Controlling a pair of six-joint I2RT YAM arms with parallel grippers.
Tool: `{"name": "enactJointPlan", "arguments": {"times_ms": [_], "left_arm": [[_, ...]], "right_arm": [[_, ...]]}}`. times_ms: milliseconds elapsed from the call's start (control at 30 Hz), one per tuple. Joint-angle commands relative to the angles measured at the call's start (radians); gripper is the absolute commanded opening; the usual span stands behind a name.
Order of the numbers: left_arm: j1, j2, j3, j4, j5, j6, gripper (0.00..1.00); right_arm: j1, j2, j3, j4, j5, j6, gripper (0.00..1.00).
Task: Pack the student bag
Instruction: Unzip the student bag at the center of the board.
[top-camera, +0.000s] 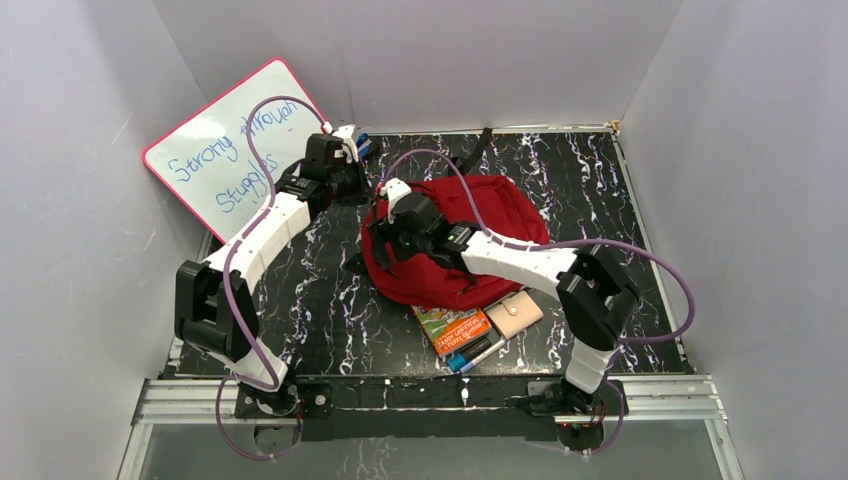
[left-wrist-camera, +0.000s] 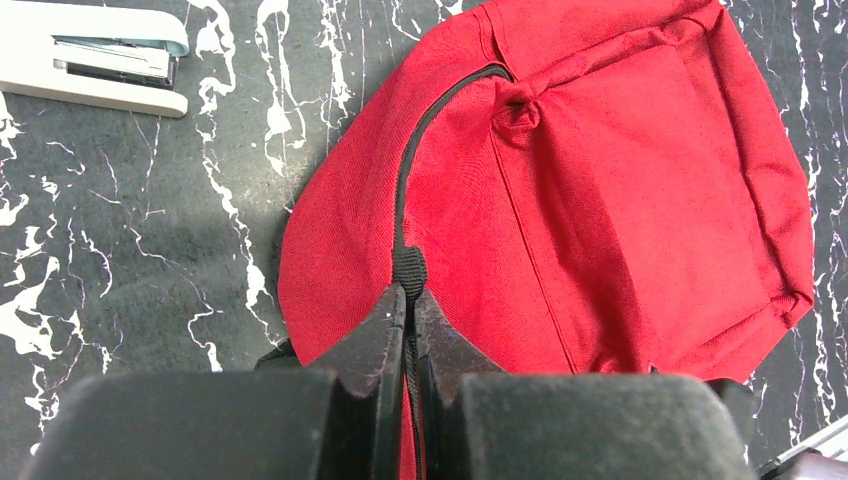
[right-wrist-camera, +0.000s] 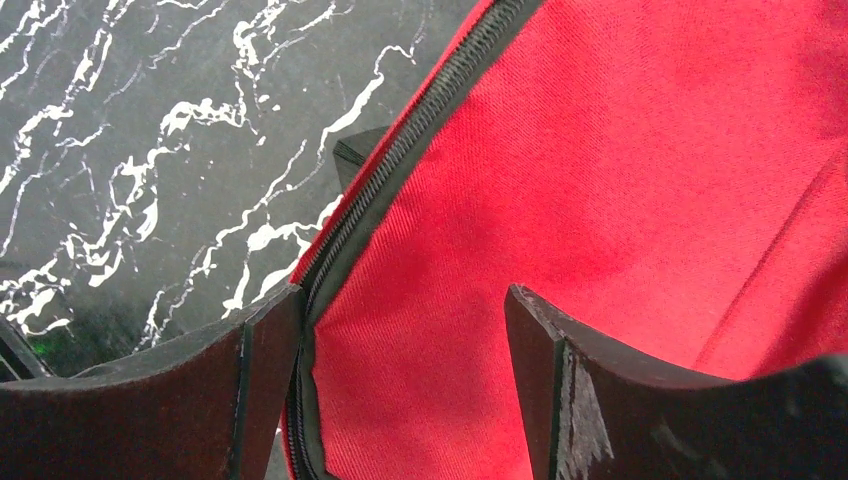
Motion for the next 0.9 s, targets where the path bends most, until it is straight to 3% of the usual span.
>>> {"name": "enactJointPlan", "arguments": {"times_ms": [0, 233, 400, 667, 867], "left_arm": [[-0.003, -0.079, 0.005, 0.010, 0.029, -0.012, 0.00], [-0.003, -0.083, 0.013, 0.012, 0.030, -0.014, 0.00], [-0.003, -0.081, 0.015, 0.012, 0.032, -0.015, 0.00], [-0.003, -0.081, 0.016, 0.013, 0.029, -0.012, 0.00], [-0.003, -0.082, 0.021, 0.010, 0.031, -0.009, 0.00]], "right_arm": [[0.020, 0.023, 0.067, 0.097, 0.002, 0.054, 0.80], [0.027, 0.018, 0.047, 0.095, 0.028, 0.049, 0.55], [0.027, -0.032, 0.004, 0.128, 0.032, 0.065, 0.74], [0.027, -0.095, 0.001, 0.157, 0.024, 0.095, 0.74], [0.032, -0.028, 0.035, 0.125, 0.029, 0.112, 0.74]]}}
